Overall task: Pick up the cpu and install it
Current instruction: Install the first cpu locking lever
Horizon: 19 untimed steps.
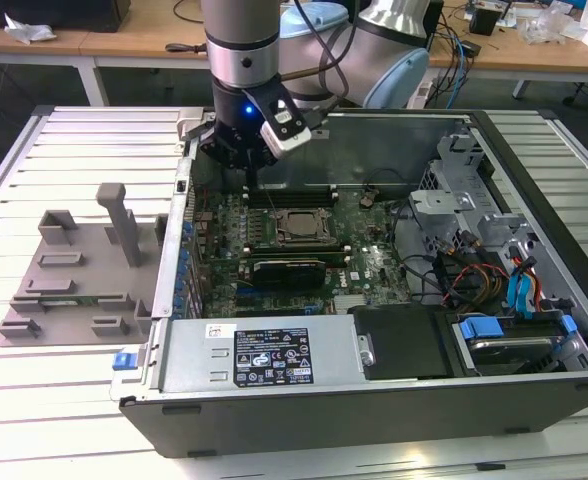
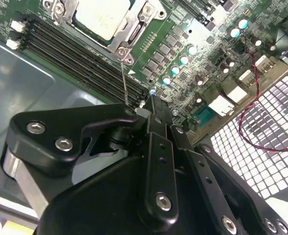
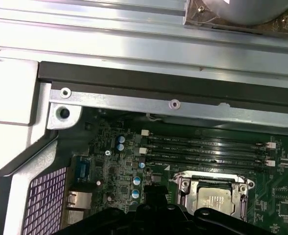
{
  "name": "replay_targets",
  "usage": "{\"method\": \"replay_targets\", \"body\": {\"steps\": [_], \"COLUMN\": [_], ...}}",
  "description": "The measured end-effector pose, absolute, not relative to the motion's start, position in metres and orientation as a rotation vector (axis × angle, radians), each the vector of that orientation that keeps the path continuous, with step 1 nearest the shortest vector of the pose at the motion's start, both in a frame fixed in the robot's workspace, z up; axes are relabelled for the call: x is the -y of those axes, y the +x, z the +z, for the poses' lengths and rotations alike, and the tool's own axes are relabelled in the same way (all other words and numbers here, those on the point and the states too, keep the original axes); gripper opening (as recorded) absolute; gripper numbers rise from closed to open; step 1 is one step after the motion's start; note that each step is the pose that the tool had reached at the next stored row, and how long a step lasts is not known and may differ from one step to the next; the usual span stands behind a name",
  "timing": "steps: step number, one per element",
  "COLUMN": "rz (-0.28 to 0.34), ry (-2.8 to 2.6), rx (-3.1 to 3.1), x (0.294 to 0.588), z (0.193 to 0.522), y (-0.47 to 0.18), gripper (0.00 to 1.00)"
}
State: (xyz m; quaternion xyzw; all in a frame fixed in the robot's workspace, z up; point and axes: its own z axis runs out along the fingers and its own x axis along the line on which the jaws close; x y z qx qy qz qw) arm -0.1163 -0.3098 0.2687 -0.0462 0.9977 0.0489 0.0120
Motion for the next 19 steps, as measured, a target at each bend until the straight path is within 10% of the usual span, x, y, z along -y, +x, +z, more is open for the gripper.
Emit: {"method": "replay_targets", "body": {"steps": [19], "rz": [0.293], "ry": [-0.142], "rx": [-3.096], "x": [0.31], "z": [0.258], "y": [-0.116], "gripper": [0.11]}}
